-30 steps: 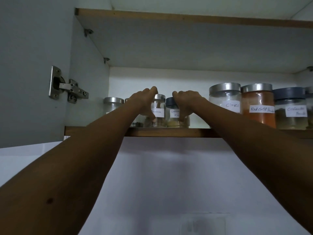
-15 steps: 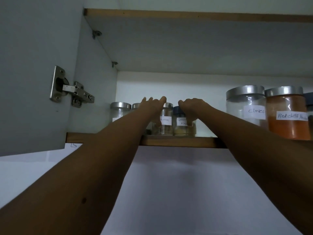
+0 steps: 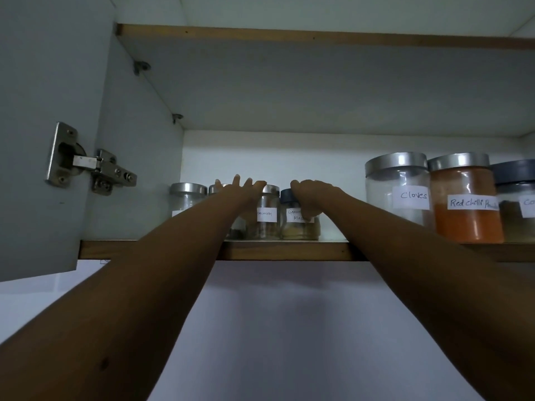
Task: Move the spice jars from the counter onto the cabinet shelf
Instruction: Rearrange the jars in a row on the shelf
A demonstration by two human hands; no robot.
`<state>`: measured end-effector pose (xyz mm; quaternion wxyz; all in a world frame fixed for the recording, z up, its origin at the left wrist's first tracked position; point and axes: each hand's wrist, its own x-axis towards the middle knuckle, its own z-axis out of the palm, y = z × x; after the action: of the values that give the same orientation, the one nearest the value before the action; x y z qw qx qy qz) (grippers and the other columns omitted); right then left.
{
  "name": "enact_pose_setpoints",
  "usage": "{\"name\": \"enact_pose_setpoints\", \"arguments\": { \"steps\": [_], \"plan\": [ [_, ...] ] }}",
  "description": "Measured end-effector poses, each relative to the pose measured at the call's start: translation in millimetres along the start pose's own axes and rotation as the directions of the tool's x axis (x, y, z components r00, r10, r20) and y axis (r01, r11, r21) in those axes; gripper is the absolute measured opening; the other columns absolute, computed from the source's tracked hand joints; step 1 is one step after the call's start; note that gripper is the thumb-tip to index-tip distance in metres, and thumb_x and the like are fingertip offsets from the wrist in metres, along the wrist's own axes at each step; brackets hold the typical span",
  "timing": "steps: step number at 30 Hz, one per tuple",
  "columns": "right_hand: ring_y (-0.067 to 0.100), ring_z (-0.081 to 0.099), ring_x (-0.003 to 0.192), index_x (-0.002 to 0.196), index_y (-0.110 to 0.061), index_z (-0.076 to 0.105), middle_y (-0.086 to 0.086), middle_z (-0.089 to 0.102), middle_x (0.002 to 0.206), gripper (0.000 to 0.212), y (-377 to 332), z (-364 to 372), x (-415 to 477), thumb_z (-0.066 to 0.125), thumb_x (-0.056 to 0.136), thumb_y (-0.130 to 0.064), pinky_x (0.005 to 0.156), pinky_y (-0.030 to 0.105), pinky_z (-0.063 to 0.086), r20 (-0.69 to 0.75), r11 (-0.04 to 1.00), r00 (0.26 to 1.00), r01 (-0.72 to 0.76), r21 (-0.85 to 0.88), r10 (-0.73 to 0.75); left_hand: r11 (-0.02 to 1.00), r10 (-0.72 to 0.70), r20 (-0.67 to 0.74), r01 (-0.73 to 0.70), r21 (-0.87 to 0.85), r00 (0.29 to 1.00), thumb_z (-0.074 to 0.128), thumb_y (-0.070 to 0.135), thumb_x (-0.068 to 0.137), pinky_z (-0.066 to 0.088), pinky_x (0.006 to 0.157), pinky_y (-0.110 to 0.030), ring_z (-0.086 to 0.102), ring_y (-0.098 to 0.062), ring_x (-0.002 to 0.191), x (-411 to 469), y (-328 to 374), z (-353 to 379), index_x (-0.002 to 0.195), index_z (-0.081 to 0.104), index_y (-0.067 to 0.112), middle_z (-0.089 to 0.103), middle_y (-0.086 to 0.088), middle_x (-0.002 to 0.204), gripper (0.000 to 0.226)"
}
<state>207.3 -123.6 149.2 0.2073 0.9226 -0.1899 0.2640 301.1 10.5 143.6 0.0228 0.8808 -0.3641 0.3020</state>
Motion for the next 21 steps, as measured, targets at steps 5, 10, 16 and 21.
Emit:
{"name": "enact_pose_setpoints", "arguments": {
  "steps": [5,10,16,21],
  "plan": [
    [0.031,0.049,0.11,0.125,-0.006,0.043,0.016,0.048,0.122,0.05,-1,8,0,0.062,0.079,-0.009,0.083,0.034,0.04,-0.077,1.0,0.997,0.015,-0.001,-0.015,0.998,0.02,-0.087,-0.015,0.061,0.996,0.065,0.024,0.087,0.0,0.112,-0.064,-0.004,-0.031,0.146,-1,1,5,0.15,0.008,0.02,0.01,-0.009,0.159,0.085],
    [0.037,0.029,0.134,0.141,0.002,0.024,0.023,0.017,0.151,0.069,-5,4,-3,0.06,0.086,-0.018,0.108,0.042,0.03,-0.129,0.998,0.991,0.012,-0.063,-0.02,0.991,0.04,-0.149,-0.021,0.131,0.988,0.06,0.04,0.088,0.0,0.113,-0.059,-0.003,-0.029,0.146,-2,0,9,0.15,-0.007,0.019,0.005,-0.011,0.159,0.094],
    [0.019,0.041,0.075,0.094,-0.001,0.06,0.012,0.058,0.097,0.022,-17,-18,-24,0.06,0.084,-0.02,0.06,0.031,0.035,-0.477,0.999,0.879,-0.004,-0.047,-0.019,0.994,0.088,-0.379,-0.059,0.089,0.921,0.051,0.035,0.093,0.001,0.115,-0.052,0.003,-0.026,0.147,-7,8,-1,0.141,0.038,0.021,0.031,-0.006,0.153,0.051],
    [0.02,0.048,0.074,0.094,-0.002,0.064,0.012,0.063,0.09,0.018,-20,-16,-38,0.057,0.087,-0.018,0.06,0.029,0.037,-0.503,0.995,0.864,-0.012,-0.095,-0.038,0.988,0.131,-0.564,-0.061,0.141,0.815,0.049,0.03,0.093,0.014,0.116,-0.045,0.037,-0.024,0.133,-23,16,-17,0.118,0.061,0.014,0.057,-0.008,0.13,0.032]
  ]
}}
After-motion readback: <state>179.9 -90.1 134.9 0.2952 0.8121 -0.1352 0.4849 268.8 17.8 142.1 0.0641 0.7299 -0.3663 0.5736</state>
